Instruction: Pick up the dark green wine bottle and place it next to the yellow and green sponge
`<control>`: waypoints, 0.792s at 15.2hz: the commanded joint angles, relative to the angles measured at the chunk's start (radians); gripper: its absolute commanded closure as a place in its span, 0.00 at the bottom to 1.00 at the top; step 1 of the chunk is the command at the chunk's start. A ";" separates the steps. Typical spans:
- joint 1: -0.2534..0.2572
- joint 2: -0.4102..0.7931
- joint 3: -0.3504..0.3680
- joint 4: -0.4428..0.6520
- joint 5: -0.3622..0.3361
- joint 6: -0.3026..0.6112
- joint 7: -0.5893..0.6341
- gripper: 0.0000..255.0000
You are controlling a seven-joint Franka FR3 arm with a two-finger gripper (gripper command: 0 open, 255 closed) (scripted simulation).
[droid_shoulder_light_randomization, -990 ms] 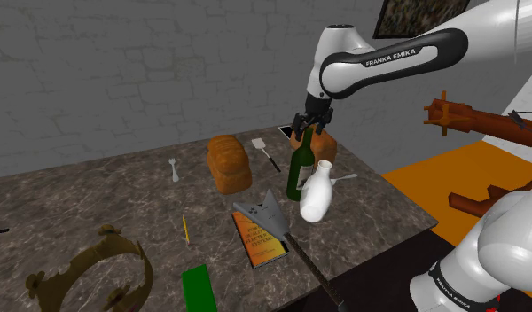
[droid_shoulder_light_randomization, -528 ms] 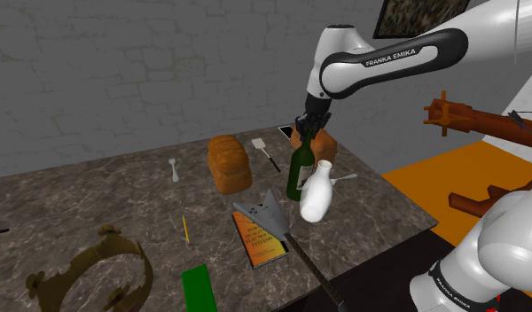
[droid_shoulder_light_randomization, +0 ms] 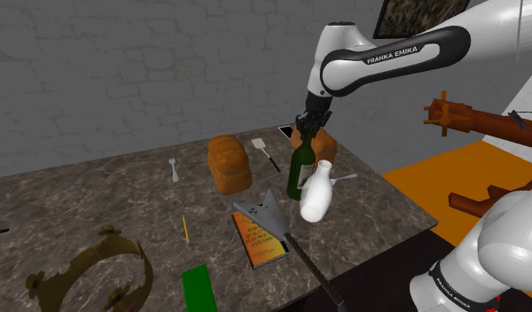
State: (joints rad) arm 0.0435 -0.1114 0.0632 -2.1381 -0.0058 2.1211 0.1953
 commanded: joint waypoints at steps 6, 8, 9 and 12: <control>0.000 -0.021 0.000 0.071 0.002 -0.091 -0.001 1.00; 0.000 -0.026 -0.001 0.093 0.002 -0.118 -0.002 1.00; 0.000 -0.028 -0.001 0.104 0.002 -0.131 -0.002 1.00; 0.000 -0.032 -0.001 0.140 0.003 -0.172 -0.003 1.00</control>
State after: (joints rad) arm 0.0437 -0.1432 0.0627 -2.0127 -0.0033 1.9640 0.1931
